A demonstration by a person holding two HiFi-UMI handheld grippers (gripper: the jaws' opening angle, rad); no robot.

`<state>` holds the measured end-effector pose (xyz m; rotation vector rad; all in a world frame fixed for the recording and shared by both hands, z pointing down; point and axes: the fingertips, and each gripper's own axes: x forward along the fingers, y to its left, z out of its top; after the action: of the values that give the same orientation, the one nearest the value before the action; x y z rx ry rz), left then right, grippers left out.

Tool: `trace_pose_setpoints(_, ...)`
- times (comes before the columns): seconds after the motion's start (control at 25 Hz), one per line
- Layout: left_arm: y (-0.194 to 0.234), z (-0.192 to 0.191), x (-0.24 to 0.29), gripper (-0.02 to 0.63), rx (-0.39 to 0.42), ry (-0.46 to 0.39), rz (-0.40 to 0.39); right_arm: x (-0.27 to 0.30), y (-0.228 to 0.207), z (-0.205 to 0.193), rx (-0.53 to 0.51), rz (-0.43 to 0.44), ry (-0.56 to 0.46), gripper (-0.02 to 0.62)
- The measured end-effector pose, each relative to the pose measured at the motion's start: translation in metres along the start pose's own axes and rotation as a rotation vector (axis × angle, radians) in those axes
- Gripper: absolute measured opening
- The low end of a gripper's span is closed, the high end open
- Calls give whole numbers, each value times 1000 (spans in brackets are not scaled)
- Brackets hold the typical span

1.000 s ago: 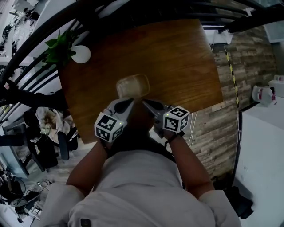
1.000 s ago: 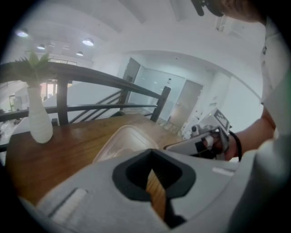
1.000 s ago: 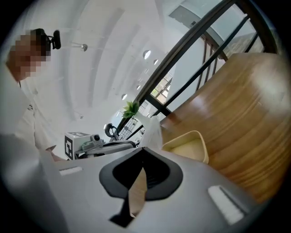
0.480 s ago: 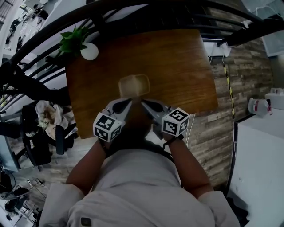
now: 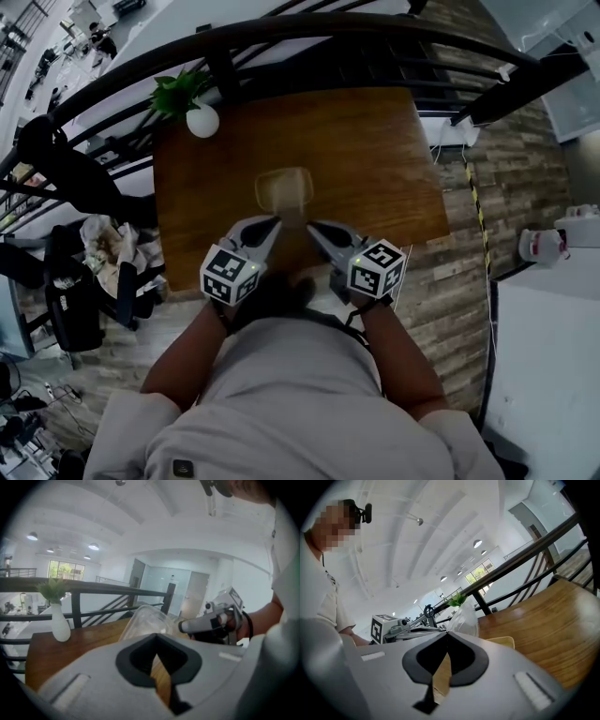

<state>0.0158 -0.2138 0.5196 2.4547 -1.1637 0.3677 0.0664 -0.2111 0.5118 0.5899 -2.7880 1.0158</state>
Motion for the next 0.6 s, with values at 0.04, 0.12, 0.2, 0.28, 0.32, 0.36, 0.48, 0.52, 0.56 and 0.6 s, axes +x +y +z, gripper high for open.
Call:
trace_pose_setpoints(0.04,-6,2,-5,3,8,-6,4,-6,4,1,-7,1,-4,6)
trace_pose_setpoints(0.12,-17,4,-17,3,21,-10,17,-18,16,2,-18,7,-9,6)
trace_pose_setpoints(0.2,-26,5,-27,3,26,-15,26,-29,28,3,-35,13,-11,6)
trace_pose_setpoints(0.28,-35,8,-35,3,33,-27,31,-40,38,6,-55,16,-15,6)
trace_pose_setpoints(0.32,-38,10,-39,3,39,-32,33,-43,42,7,-64,15,-19,6)
trace_pose_setpoints(0.36,-40,13,-43,3,45,-36,34,-46,47,9,-71,14,-24,6)
trace_pose_setpoints(0.48,-49,21,-58,3,65,-49,29,-53,65,11,-85,18,-42,6)
trace_pose_setpoints(0.52,-51,25,-62,3,66,-57,23,-55,70,12,-91,20,-49,6)
trace_pose_setpoints(0.56,-52,30,-66,3,60,-67,15,-56,75,14,-98,21,-55,6)
trace_pose_setpoints(0.6,-53,35,-69,3,49,-80,3,-56,79,14,-103,19,-60,6)
